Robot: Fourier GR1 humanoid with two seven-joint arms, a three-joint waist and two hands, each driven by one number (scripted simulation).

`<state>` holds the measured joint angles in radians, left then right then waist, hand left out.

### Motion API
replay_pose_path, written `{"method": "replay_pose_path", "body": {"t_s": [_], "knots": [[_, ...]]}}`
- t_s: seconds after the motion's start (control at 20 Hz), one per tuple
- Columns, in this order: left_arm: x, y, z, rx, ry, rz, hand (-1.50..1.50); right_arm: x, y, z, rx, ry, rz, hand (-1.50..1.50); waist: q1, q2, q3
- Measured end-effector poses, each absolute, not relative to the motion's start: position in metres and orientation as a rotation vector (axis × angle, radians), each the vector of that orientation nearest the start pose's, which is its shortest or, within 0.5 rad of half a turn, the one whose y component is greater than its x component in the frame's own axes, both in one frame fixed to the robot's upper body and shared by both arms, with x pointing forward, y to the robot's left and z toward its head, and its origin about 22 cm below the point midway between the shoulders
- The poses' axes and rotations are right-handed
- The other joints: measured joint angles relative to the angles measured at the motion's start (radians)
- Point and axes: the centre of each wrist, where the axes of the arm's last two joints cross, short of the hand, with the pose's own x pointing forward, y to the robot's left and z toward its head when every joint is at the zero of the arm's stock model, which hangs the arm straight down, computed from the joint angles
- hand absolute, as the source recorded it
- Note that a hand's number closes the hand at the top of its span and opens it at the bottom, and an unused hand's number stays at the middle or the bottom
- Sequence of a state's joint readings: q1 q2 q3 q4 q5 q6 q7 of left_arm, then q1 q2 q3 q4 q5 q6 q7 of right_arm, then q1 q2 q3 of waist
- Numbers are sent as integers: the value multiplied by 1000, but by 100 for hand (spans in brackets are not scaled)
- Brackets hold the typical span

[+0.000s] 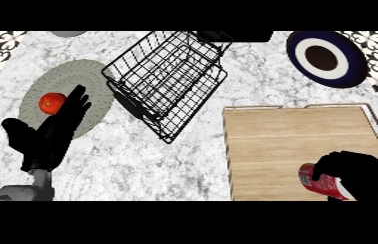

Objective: Pick the can from the tray and place it in the tiered basket

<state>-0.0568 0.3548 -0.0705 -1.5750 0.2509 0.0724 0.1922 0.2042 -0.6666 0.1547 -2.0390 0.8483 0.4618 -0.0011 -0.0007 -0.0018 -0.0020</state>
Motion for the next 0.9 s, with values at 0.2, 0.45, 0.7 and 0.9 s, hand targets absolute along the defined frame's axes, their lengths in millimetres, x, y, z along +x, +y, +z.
{"method": "replay_pose_path", "body": {"t_s": [0.2, 0.45, 0.7, 0.9], "knots": [[256, 288, 28, 76, -1418, -86, 0, 184, -292, 101, -754, -1186, 1644, 150, 0, -2, -4], [260, 289, 33, 78, -1422, -89, 0, 186, -287, 98, -797, -1231, 1681, 150, -1, -2, -3], [254, 296, 32, 81, -1416, -83, 0, 176, -287, 90, -934, -1260, 1503, 150, -9, -3, -1], [252, 299, 32, 102, -1412, -66, 0, 162, -290, 76, -1108, -1094, 1191, 150, -37, -9, -4]]}}
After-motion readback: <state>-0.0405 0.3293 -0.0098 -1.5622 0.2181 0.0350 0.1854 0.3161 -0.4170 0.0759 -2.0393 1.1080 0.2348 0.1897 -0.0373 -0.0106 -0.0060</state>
